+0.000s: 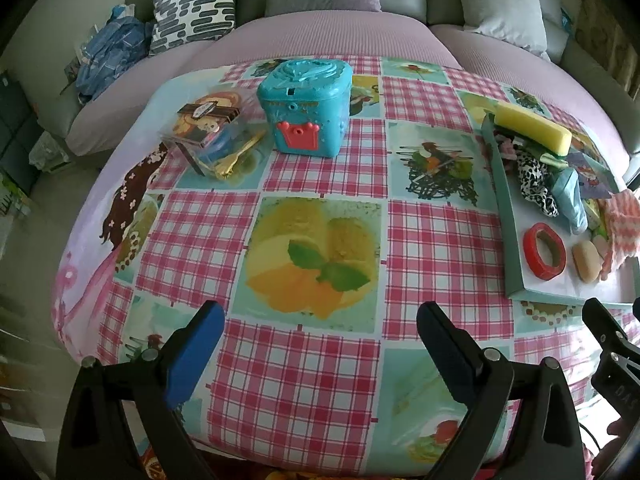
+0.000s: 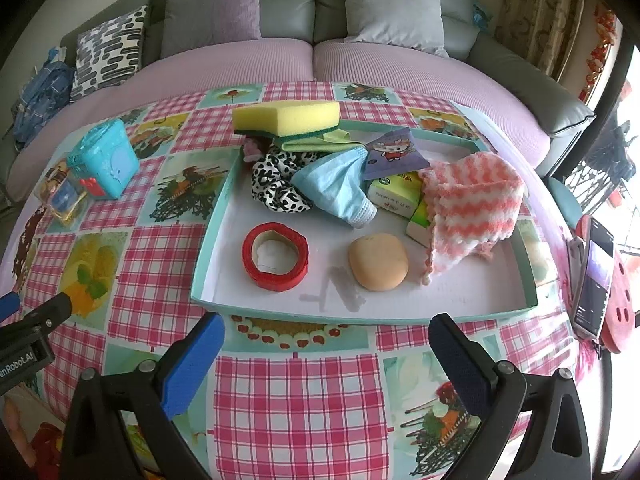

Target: Organize soft objects

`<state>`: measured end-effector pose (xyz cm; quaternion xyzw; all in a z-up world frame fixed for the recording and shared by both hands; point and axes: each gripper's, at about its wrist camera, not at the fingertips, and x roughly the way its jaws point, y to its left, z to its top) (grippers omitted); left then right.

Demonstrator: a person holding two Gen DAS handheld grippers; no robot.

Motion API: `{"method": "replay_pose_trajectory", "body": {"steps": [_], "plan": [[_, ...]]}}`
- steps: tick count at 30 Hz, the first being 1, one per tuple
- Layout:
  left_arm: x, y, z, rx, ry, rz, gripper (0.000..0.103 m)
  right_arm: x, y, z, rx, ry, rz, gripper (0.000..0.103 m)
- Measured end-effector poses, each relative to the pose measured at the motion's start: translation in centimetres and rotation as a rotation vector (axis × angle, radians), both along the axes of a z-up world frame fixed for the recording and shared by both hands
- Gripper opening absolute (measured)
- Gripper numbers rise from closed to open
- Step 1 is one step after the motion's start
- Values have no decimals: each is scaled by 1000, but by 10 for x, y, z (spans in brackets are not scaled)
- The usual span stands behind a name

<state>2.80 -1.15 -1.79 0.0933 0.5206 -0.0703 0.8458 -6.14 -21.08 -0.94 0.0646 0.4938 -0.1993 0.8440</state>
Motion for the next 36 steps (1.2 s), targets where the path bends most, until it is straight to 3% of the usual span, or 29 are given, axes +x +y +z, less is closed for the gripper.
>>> {"method": "replay_pose_trajectory", "body": {"steps": [36], "plan": [[-4, -4, 5, 33, -32, -24, 97, 0, -2, -3, 9, 7, -1, 103]]}}
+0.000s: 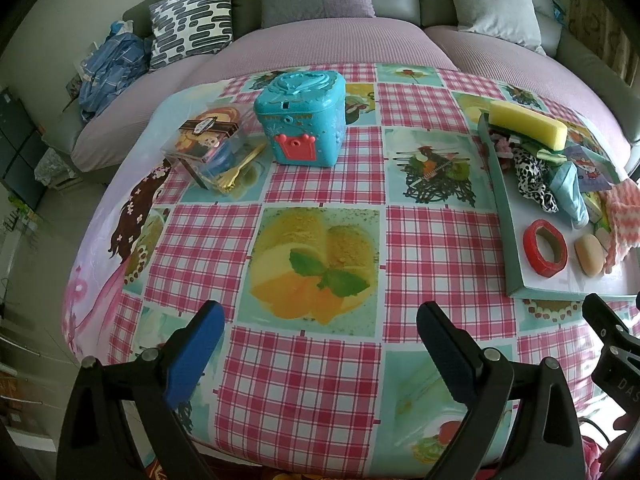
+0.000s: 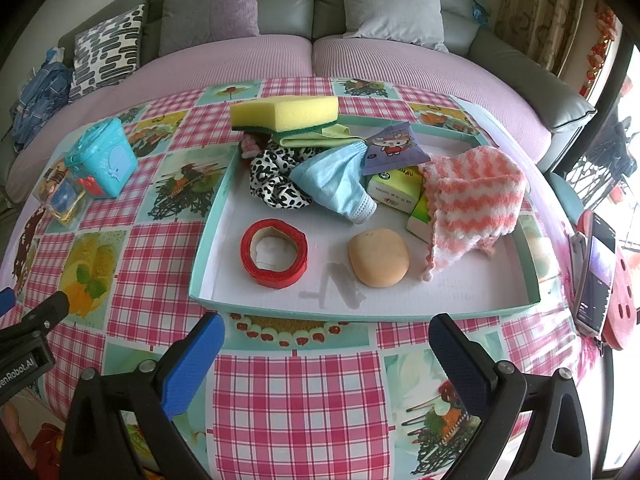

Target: Organize soft objects

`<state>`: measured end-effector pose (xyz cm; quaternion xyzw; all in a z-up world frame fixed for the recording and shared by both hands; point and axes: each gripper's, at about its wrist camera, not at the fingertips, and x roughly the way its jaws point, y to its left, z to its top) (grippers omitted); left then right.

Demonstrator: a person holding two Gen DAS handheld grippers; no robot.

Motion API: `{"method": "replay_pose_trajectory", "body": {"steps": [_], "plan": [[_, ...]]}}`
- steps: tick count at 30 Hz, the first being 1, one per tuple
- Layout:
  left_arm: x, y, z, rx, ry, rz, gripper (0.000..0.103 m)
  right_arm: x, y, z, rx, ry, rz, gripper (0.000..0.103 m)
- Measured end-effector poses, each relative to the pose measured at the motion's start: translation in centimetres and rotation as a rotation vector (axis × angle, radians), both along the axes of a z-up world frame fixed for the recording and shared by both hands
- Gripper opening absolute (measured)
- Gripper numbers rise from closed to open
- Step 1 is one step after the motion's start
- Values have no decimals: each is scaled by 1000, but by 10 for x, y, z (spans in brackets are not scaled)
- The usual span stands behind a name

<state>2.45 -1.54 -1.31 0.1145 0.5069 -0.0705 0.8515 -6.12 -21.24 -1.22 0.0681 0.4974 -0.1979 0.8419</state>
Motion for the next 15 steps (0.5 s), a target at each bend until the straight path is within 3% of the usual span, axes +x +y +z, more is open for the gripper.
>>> {"method": "replay_pose_trajectory", "body": {"steps": [15], "plan": [[0, 0, 0, 1, -7, 10, 97, 0, 0, -1, 1, 0, 1, 103]]}}
